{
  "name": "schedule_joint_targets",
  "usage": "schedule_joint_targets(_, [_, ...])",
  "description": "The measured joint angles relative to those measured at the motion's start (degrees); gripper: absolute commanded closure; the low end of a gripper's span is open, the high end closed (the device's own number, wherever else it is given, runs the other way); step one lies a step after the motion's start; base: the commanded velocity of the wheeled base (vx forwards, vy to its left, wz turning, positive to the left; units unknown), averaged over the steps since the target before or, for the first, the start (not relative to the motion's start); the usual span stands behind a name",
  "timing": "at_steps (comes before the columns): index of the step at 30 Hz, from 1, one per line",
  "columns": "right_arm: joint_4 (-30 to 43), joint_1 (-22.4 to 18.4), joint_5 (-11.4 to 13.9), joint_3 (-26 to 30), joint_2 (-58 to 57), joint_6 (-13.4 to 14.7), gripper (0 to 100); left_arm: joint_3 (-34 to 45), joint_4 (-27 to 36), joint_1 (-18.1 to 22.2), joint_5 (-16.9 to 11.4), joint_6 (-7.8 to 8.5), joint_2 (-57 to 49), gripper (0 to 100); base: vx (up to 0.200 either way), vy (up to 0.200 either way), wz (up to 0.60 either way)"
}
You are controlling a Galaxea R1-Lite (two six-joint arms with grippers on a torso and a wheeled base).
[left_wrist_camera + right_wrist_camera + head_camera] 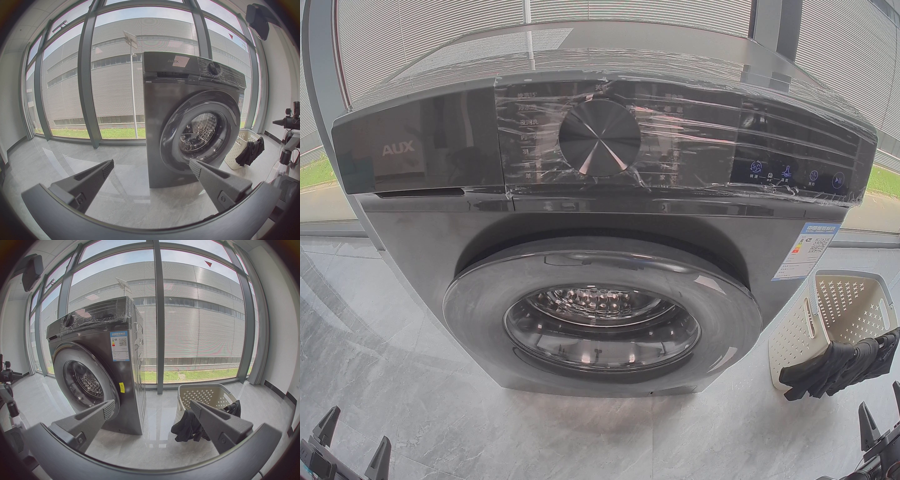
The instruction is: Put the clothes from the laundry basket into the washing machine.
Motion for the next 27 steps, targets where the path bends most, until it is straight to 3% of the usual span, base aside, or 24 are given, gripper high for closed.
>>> schedule_joint_targets(12, [-2.21,-0.09,-0.06,-0.09,0.00,0.82,0,0.00,0.00,0.02,0.00,0.00,0.00,0,0.000,0.000,0.00])
schedule_joint_targets(15, [-3.63,-0.02,0.96,-2.90,0.00,0.90,0,0.00,0.00,0.02,0.00,0.00,0.00,0,0.000,0.000,0.00])
schedule_joint_targets(18, [-2.40,0.22,5.16,-8.13,0.39,0.85,0,0.00,0.00,0.05,0.00,0.00,0.00,0,0.000,0.000,0.00])
schedule_joint_targets(23, [2.54,0.57,17.34,-14.51,4.22,0.39,0,0.00,0.00,0.00,0.00,0.02,0.00,0,0.000,0.000,0.00])
schedule_joint_targets(27, [4.04,1.15,21.93,-16.70,11.41,-0.98,0,0.00,0.00,0.00,0.02,0.00,0.00,0,0.000,0.000,0.00])
